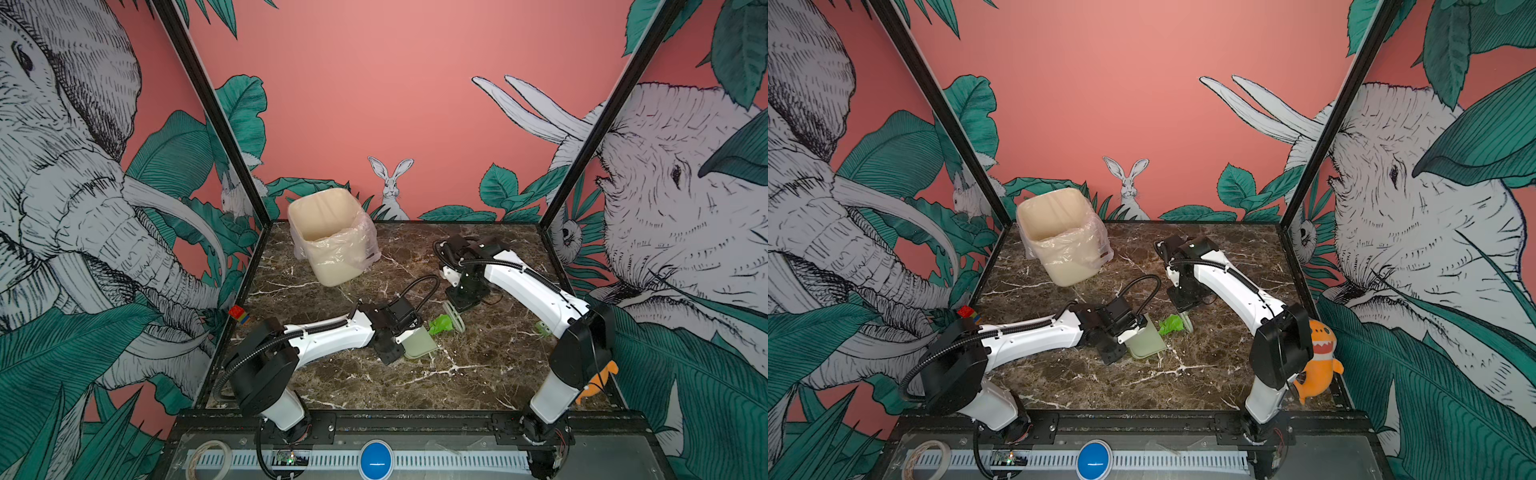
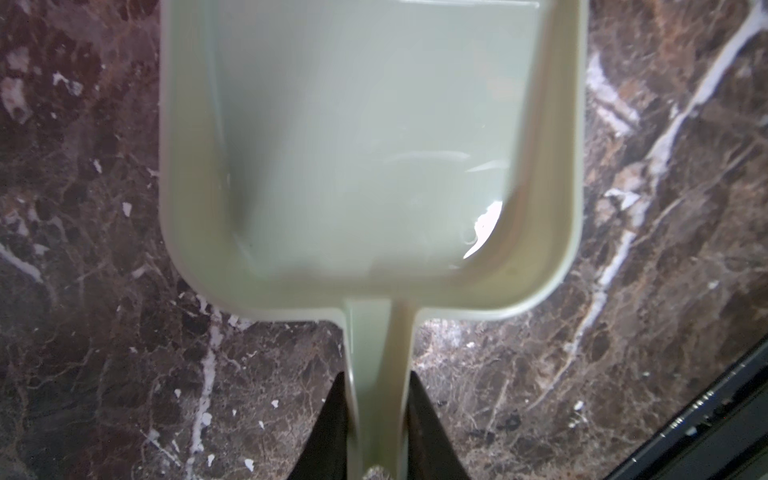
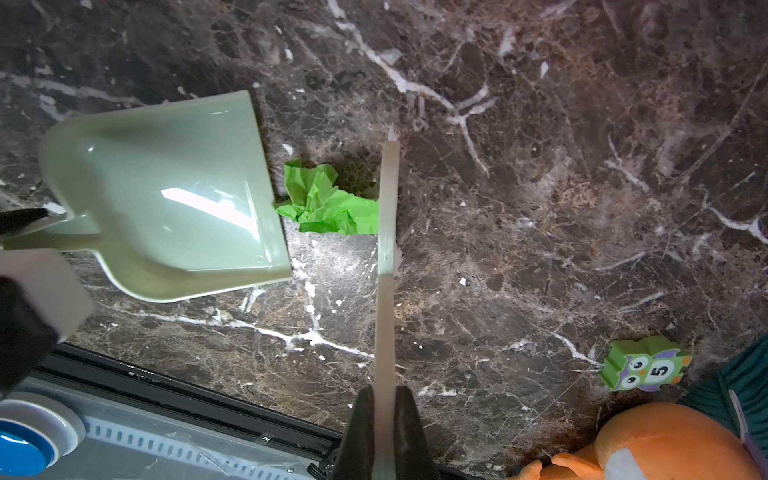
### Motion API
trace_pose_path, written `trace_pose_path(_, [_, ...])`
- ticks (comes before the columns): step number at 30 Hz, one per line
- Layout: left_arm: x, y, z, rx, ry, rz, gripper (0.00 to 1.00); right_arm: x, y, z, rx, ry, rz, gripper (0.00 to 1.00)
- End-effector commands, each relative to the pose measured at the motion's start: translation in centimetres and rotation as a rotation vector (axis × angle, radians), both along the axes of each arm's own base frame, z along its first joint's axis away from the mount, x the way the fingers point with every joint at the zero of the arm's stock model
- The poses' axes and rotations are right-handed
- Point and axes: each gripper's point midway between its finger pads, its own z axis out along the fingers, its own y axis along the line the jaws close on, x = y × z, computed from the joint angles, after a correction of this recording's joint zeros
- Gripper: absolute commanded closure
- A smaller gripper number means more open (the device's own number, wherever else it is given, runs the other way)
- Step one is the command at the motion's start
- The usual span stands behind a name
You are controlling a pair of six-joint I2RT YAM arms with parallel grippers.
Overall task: Sweep away the paper scraps from the table
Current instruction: 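Sweep the green scrap into the dustpan with the right brush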
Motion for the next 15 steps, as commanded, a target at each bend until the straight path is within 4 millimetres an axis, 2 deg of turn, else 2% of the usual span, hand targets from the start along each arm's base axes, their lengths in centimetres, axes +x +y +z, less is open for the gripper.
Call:
trace_pose_path(1, [0.3, -0.4, 0.2, -0.009, -0.021, -0.009, 0.79, -1.1, 1.2, 0.7, 0.019, 0.027, 0.019, 1.0])
trace_pose_path(9, [0.3, -0.5, 0.0, -0.015, -0.019, -0.007, 0.79, -3.9, 5.2, 2.2, 0.162, 0.068, 0.072, 1.0])
trace_pose_path(13, [0.2, -0.5, -0.2, -0.016, -0.017, -0.007, 0.79, -4.3, 5.6, 3.3, 0.212, 0.046, 0.062, 1.0])
trace_pose_path(15, [0.2, -0.5, -0.2, -0.018, -0.017, -0.007, 0.79, -3.9, 4.7, 3.7, 0.192, 0.012, 0.048, 1.0])
